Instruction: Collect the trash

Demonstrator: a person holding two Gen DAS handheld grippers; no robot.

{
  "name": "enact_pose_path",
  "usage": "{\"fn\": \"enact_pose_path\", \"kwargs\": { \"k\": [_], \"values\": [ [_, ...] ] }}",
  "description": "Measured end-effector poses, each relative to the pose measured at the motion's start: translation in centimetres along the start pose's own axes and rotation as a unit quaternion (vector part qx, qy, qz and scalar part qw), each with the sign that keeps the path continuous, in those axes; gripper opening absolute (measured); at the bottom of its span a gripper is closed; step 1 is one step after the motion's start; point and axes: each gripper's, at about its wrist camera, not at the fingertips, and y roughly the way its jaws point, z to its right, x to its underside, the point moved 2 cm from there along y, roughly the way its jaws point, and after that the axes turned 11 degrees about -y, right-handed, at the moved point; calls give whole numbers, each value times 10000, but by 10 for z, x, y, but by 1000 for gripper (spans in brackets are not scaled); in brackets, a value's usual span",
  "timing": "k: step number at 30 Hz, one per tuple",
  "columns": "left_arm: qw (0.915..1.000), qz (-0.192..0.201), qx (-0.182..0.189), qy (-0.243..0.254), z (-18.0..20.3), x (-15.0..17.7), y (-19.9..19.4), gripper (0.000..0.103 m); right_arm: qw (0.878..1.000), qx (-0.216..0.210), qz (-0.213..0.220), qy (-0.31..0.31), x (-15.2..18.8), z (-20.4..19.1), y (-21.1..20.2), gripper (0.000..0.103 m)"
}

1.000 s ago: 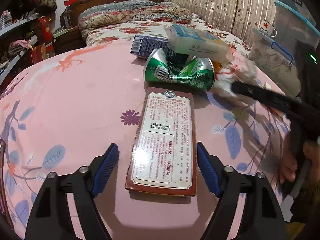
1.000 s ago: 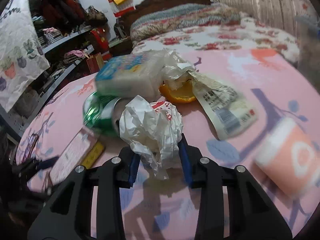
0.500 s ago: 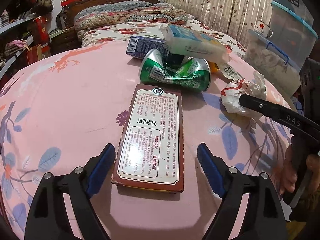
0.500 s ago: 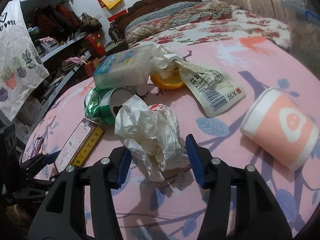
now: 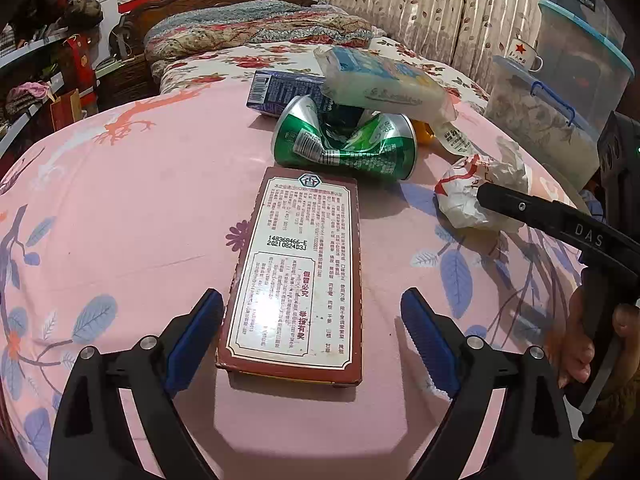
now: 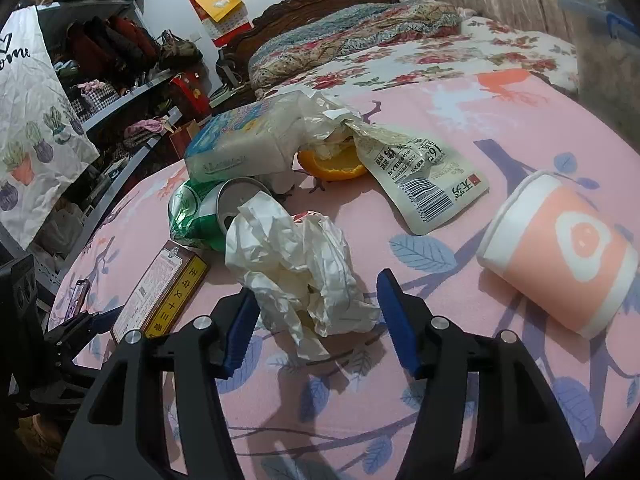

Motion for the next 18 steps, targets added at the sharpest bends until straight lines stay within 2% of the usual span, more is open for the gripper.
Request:
{"fn": "enact_pose_path", "kwargs": {
  "k": [15,18],
  "values": [
    [10000,-4,-49,50,0,1,1,87,10000,-10,24,-8,0,-3,0,61],
    [10000,-4,-49,48,0,1,1,87,10000,-24,63,-4,-1,-2,0,64]
  ]
}}
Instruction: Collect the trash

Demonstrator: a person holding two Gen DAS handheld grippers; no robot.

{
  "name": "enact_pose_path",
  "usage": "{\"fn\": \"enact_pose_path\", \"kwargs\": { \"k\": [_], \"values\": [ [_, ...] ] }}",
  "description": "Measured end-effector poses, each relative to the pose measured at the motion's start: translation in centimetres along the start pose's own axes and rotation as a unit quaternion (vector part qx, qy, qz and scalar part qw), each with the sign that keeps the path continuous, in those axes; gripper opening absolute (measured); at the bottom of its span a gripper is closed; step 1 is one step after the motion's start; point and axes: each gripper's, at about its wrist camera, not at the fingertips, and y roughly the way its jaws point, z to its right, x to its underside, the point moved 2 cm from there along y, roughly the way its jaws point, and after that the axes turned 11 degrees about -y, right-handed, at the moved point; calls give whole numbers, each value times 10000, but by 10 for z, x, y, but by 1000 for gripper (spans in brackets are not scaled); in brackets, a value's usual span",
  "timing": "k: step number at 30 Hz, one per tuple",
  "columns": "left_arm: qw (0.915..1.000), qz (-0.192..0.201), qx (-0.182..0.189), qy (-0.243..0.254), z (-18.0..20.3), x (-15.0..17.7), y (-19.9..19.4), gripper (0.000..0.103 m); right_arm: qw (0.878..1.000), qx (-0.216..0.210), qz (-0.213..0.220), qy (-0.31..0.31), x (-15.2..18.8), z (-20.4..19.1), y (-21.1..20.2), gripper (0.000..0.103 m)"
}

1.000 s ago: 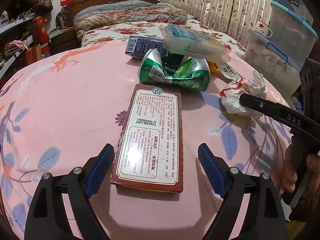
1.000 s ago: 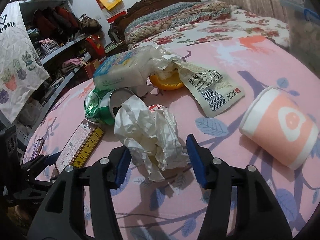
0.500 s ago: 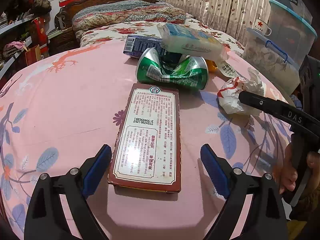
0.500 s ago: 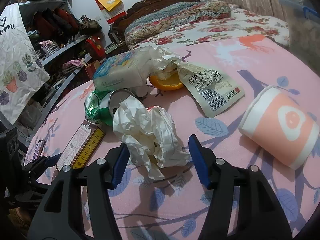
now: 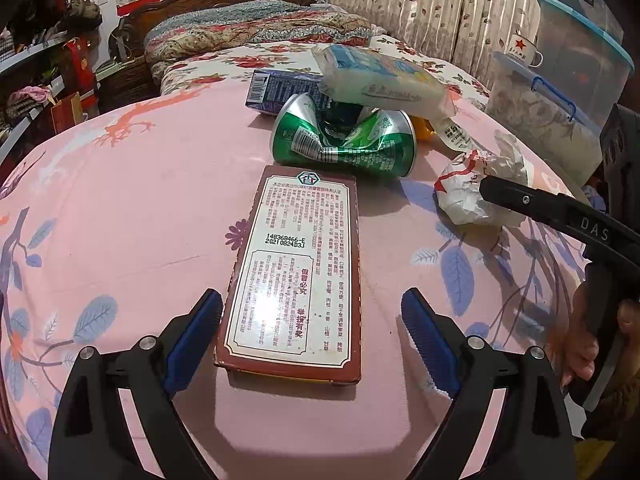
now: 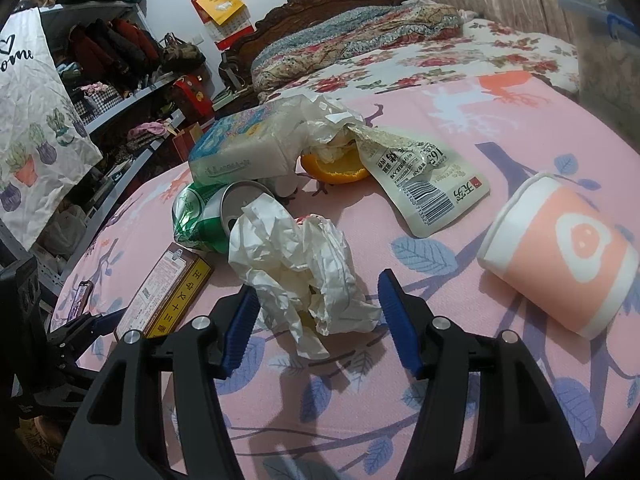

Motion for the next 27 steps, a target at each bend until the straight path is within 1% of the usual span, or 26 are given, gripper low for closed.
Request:
{"fn": "enact_pose_path", "kwargs": {
  "k": [10,27],
  "values": [
    [10000,0,1,0,0,0,0,87,10000,-31,33,33,-1,1,-1,69],
    [10000,-1,-19,9,1,0,0,88,10000,-43,44,30,-1,2,0,70]
  ]
}}
